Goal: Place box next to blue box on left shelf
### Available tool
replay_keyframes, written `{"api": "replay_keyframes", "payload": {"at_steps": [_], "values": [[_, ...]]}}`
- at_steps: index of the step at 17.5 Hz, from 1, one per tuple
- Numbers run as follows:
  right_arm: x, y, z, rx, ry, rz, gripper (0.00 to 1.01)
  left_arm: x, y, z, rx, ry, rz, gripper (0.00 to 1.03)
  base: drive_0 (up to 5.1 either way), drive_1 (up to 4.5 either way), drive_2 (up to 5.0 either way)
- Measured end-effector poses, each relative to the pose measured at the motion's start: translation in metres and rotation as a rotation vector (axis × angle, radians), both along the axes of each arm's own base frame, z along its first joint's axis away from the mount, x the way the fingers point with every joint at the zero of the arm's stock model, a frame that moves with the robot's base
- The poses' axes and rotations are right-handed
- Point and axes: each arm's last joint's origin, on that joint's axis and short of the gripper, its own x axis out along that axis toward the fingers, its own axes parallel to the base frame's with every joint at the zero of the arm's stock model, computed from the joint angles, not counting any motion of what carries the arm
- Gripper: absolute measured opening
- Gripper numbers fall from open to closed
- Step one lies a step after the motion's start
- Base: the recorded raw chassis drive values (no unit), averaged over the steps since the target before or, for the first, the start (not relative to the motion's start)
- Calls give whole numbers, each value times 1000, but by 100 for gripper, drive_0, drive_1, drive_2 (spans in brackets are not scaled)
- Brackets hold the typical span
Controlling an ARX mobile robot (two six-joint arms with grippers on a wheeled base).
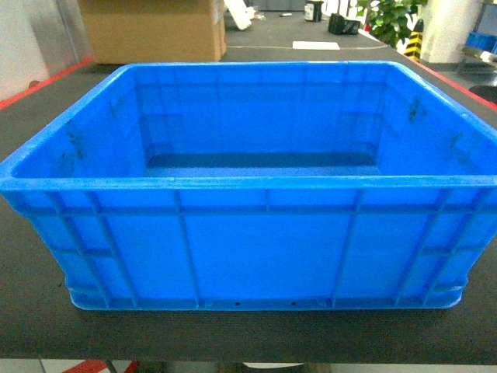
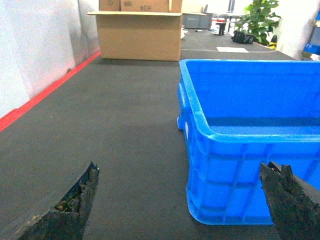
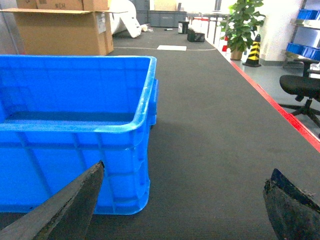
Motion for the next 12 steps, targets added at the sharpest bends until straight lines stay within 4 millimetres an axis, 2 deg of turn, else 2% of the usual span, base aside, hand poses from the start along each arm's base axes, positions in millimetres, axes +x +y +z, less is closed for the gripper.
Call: {"api": "replay_keyframes", "payload": {"at_steps": [12], "values": [[0,0,0,0,0,0,98,0,0,0,0,0,0,98,0,0,0]]}}
